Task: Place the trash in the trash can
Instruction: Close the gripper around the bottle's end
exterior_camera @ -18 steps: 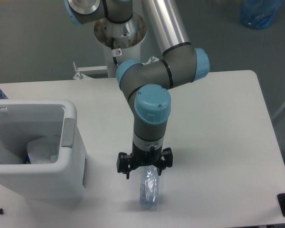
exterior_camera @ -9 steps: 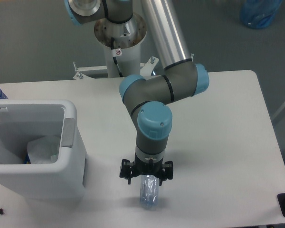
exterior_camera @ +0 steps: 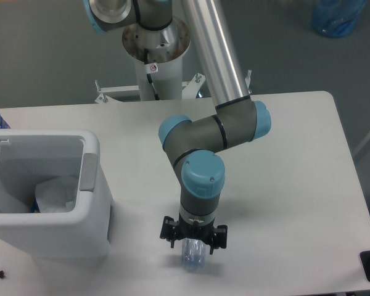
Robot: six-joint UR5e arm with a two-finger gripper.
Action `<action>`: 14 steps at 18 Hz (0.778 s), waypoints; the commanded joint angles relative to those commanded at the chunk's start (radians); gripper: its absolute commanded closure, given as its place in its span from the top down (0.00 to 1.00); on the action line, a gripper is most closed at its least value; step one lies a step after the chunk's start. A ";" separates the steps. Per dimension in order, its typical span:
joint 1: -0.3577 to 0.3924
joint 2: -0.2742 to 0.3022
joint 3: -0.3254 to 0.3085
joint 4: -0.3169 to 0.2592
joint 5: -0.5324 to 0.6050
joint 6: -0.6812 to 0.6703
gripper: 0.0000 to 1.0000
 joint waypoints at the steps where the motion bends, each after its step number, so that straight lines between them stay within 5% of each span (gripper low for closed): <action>1: 0.000 -0.002 0.000 0.000 0.000 0.002 1.00; 14: -0.021 -0.043 0.000 0.000 0.049 0.009 1.00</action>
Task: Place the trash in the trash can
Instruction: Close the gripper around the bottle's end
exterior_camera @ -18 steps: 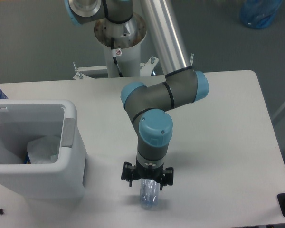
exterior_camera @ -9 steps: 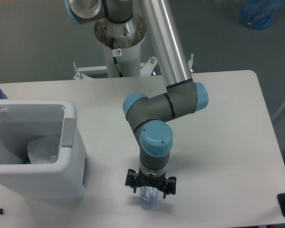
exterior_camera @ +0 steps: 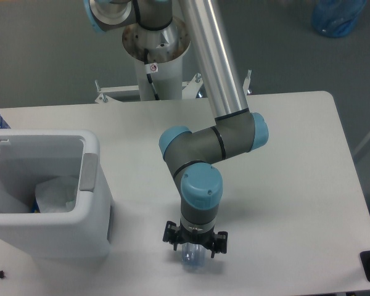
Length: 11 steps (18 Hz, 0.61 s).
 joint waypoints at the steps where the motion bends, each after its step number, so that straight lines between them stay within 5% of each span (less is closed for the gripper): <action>1: -0.002 -0.002 0.000 0.000 0.000 0.000 1.00; 11: -0.011 -0.017 -0.003 0.006 0.024 -0.005 0.99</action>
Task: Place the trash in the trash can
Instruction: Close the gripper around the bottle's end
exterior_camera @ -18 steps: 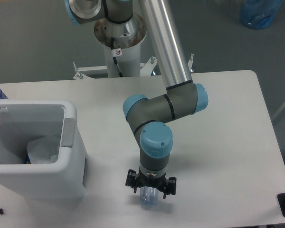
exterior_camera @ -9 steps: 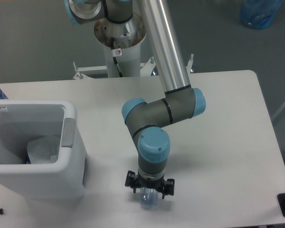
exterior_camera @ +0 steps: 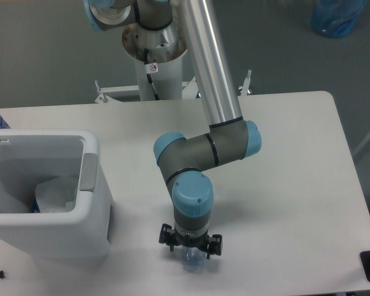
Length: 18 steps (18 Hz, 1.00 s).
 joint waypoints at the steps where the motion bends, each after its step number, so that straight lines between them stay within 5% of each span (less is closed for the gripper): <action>1: -0.002 0.000 0.000 0.002 0.009 0.000 0.96; 7: -0.009 0.006 -0.011 0.018 0.015 0.000 0.64; 18: -0.009 0.015 -0.011 0.020 0.015 0.005 0.56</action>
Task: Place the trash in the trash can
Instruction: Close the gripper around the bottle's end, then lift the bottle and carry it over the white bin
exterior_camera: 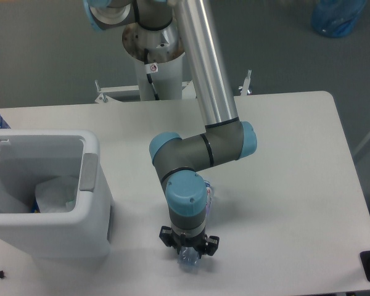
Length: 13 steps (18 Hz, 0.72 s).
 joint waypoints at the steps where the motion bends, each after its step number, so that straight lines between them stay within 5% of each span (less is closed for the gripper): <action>1: 0.000 0.003 0.000 0.000 -0.002 0.000 0.56; 13: 0.055 0.170 0.046 0.090 -0.118 -0.172 0.56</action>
